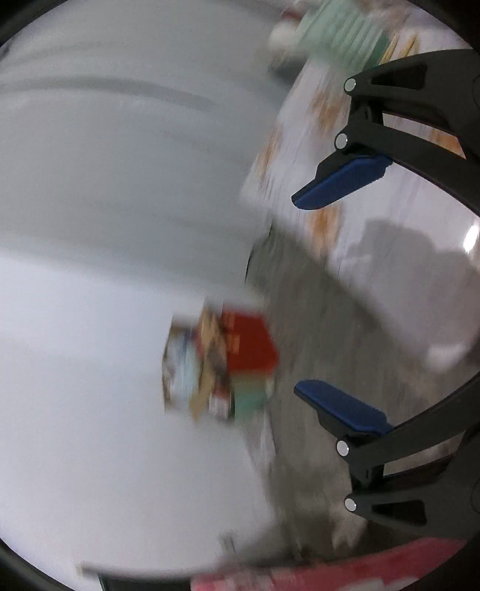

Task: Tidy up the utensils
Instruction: 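Lower the left tool to the chopstick on the floor and close on it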

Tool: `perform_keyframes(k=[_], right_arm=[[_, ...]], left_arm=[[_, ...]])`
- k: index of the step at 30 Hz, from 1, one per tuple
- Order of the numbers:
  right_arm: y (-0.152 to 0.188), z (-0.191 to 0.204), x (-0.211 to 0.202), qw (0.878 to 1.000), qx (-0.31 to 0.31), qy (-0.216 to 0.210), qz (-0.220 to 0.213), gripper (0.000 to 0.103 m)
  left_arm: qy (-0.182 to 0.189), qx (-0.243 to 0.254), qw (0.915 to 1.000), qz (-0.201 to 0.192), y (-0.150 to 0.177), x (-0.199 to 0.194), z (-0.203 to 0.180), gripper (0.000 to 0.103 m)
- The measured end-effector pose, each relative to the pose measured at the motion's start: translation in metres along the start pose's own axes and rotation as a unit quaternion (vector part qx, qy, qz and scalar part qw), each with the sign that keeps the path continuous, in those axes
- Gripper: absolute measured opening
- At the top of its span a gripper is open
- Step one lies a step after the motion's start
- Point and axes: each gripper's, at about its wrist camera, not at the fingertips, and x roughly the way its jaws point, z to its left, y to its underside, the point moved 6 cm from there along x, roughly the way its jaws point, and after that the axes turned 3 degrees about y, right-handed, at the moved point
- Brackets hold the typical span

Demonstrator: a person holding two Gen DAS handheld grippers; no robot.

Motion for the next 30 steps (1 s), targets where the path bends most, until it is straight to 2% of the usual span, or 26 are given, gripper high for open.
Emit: perform_keyframes(k=[3,5,7,9,12,15,17,19,22,28,30], right_arm=[[0.004,0.011,0.008,1.000,-0.010,0.002,0.019,0.038],[0.008,0.020,0.017,0.999,-0.013,0.003,0.036,0.038],[0.011,0.029,0.026,0.999,-0.017,0.007,0.049,0.038],[0.013,0.039,0.032,0.998,-0.022,0.011,0.059,0.038],[0.013,0.051,0.038,0.997,-0.033,0.023,0.070,0.038],[0.008,0.060,0.035,0.996,-0.042,0.040,0.073,0.038],[0.003,0.063,0.029,0.995,-0.044,0.052,0.072,0.037],[-0.002,0.064,0.021,0.995,-0.040,0.064,0.072,0.038],[-0.001,0.061,0.013,0.993,-0.028,0.082,0.080,0.038],[0.020,0.042,0.006,0.983,0.005,0.133,0.127,0.038],[0.026,0.036,0.005,0.979,0.025,0.147,0.137,0.038]], left_arm=[[-0.072,-0.019,0.9971,0.013,0.013,0.016,0.065,0.089],[-0.130,-0.026,0.9899,0.050,0.042,0.041,0.115,0.089],[-0.163,-0.024,0.9807,0.106,0.081,0.071,0.150,0.089],[-0.187,-0.029,0.9652,0.181,0.138,0.107,0.184,0.088],[-0.177,-0.038,0.9468,0.266,0.207,0.145,0.204,0.081],[-0.142,-0.038,0.9263,0.347,0.281,0.186,0.209,0.071],[-0.113,-0.012,0.9196,0.376,0.312,0.209,0.204,0.070],[-0.075,-0.004,0.9137,0.399,0.337,0.237,0.198,0.069],[-0.048,-0.004,0.9054,0.422,0.360,0.275,0.203,0.066],[-0.059,0.034,0.8828,0.465,0.396,0.327,0.218,0.059],[-0.059,0.040,0.8783,0.473,0.404,0.342,0.222,0.055]])
